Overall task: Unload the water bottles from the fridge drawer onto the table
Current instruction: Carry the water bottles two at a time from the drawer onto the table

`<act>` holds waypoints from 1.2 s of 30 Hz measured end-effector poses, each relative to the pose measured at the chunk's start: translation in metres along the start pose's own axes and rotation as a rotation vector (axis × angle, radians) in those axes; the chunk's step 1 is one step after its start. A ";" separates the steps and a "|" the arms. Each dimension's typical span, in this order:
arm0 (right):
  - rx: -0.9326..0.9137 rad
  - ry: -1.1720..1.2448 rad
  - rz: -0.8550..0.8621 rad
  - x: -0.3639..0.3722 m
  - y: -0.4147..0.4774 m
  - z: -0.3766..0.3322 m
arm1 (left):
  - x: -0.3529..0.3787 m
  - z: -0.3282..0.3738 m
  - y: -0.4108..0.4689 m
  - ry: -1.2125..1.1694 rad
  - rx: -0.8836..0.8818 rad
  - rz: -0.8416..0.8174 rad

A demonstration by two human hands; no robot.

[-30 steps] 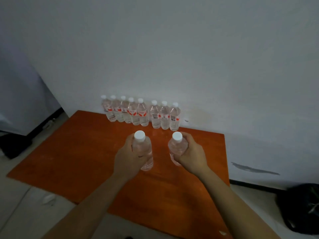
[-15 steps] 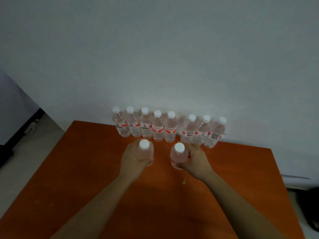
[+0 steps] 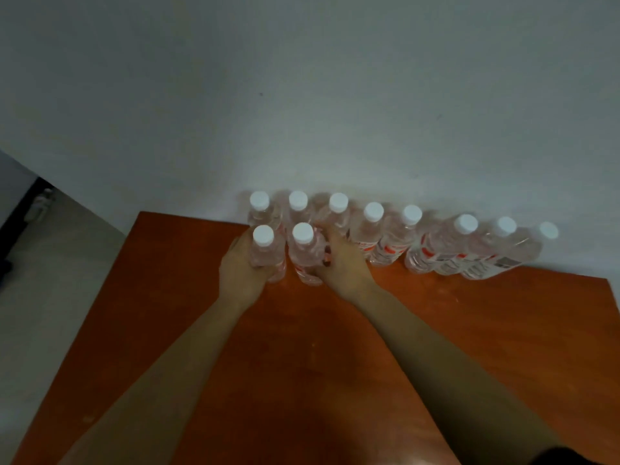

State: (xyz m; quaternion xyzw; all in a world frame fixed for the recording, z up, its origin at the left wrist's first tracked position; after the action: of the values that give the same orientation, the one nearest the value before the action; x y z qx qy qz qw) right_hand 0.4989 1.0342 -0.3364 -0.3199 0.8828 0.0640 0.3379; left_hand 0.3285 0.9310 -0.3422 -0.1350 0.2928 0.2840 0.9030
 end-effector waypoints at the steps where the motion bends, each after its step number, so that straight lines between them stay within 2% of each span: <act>1: -0.008 0.016 -0.006 0.006 0.005 -0.002 | 0.000 -0.002 0.005 -0.014 0.001 -0.007; 9: 0.029 0.103 0.065 0.034 0.013 0.013 | 0.003 -0.011 0.006 -0.170 0.030 -0.049; 15: -0.084 0.112 0.111 0.000 -0.001 -0.017 | -0.016 0.020 -0.005 -0.149 0.123 -0.063; 19: -0.225 -0.110 0.307 -0.058 -0.031 -0.038 | -0.030 0.063 -0.019 0.100 0.290 0.029; 22: -0.236 -0.368 0.501 -0.106 -0.068 -0.034 | -0.027 0.117 -0.037 0.342 0.473 0.096; 25: -0.151 -0.558 0.619 -0.159 -0.119 -0.019 | -0.006 0.174 -0.062 0.462 0.651 0.125; 29: 0.015 -0.767 0.792 -0.237 -0.223 0.000 | 0.040 0.261 -0.124 0.498 0.834 0.123; 36: 0.385 -0.932 1.067 -0.322 -0.501 0.024 | 0.134 0.398 -0.338 0.378 1.229 -0.015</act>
State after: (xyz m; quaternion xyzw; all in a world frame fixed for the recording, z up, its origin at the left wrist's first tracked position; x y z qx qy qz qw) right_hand 0.9994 0.8158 -0.0973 0.2788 0.6787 0.1932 0.6515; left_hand 0.7982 0.8808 -0.0820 0.3573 0.5552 0.0296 0.7505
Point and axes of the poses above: each hand's wrist, its own y-axis towards the middle knuckle, its own x-axis out of the palm, z = x × y, the point moved 3 cm from there along y, towards the middle knuckle
